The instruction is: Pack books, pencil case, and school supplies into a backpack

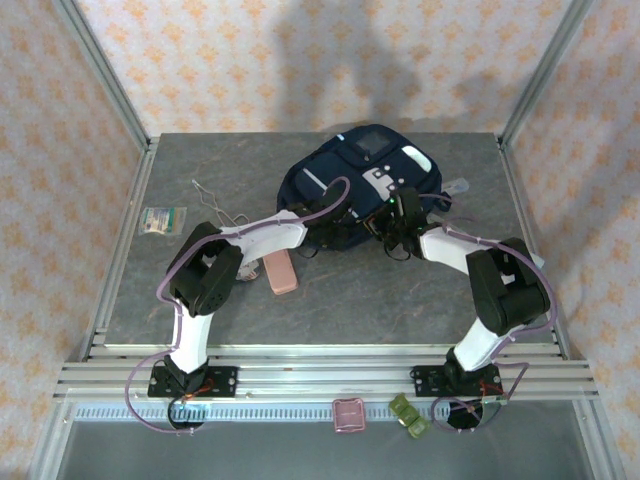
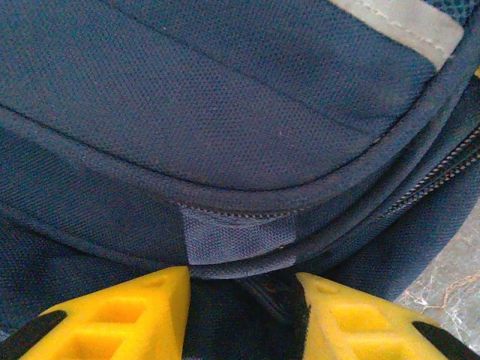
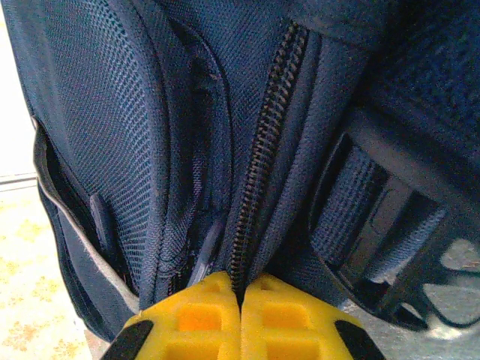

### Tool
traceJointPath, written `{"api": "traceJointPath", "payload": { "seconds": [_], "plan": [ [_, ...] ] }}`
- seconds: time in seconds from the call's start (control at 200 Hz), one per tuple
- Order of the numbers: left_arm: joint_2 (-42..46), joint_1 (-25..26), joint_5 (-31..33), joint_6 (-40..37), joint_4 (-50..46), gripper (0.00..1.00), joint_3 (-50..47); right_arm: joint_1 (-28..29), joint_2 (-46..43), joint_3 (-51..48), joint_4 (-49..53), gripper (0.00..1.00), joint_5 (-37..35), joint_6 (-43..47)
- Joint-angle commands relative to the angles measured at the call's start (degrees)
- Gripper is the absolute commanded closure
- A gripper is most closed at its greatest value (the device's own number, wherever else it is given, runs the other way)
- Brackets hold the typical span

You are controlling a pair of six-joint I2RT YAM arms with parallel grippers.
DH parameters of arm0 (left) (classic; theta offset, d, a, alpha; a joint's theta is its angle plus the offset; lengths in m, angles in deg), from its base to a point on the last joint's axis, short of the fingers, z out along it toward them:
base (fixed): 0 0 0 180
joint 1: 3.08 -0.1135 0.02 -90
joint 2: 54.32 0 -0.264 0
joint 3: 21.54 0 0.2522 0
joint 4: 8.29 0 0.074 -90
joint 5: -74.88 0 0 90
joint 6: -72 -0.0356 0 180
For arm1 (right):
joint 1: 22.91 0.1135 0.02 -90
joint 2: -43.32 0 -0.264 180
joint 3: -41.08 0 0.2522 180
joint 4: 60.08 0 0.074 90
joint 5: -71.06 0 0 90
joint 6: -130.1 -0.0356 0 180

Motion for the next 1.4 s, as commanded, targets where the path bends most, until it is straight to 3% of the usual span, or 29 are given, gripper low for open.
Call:
{"api": "traceJointPath", "payload": {
  "seconds": [0.0, 0.125, 0.205, 0.25, 0.43, 0.651, 0.856, 1.096, 1.236, 1.336, 1.396],
  "plan": [
    [-3.28, 0.84, -1.88, 1.11, -4.40, 0.54, 0.10, 1.00, -0.56, 0.13, -3.84, 1.00, -0.48, -0.41],
    [-6.25, 0.84, -1.30, 1.98, -3.48, 0.49, 0.91, 1.62, -0.65, 0.12, -3.85, 1.00, -0.90, -0.52],
    [-8.22, 0.84, -0.76, 2.47, -3.34, 0.54, 1.74, 2.03, -0.33, -0.05, -3.85, 1.00, -0.94, -0.62],
    [-8.86, 0.84, -0.27, 2.35, -3.14, 0.60, 1.94, 2.16, -0.34, -0.29, -4.00, 1.00, -0.88, -0.78],
    [-9.56, 0.49, 0.65, 2.14, -3.22, 1.00, 1.29, 2.25, -1.02, -1.28, -4.10, 1.00, -1.64, -0.90],
    [-1.80, -0.37, 3.95, 0.01, -4.84, 1.00, -1.19, 2.19, -1.09, -1.24, -2.22, 1.00, -3.42, 1.05],
    [7.31, -4.52, 5.69, -3.14, -6.57, 1.00, -2.83, 1.74, -2.97, -2.15, -0.97, 1.00, -5.76, 2.69],
    [8.17, -5.14, 5.23, -4.95, -6.57, 1.00, -2.66, 1.77, -3.59, -3.30, -0.76, 1.00, -5.98, 2.98],
    [8.80, -5.05, 1.05, -4.02, -5.03, 1.00, -3.47, 1.81, -4.34, -2.96, -0.73, 1.00, -4.87, 4.27],
    [10.72, -4.96, -0.24, -1.94, -1.66, 0.63, -5.40, 1.99, -6.08, -2.48, -3.75, 1.00, -2.34, 6.25],
    [11.55, -5.01, -0.37, -0.84, 0.63, 0.57, -6.40, 1.99, -5.38, 0.83, -0.59, 1.00, -1.14, 8.77]
  ]
}}
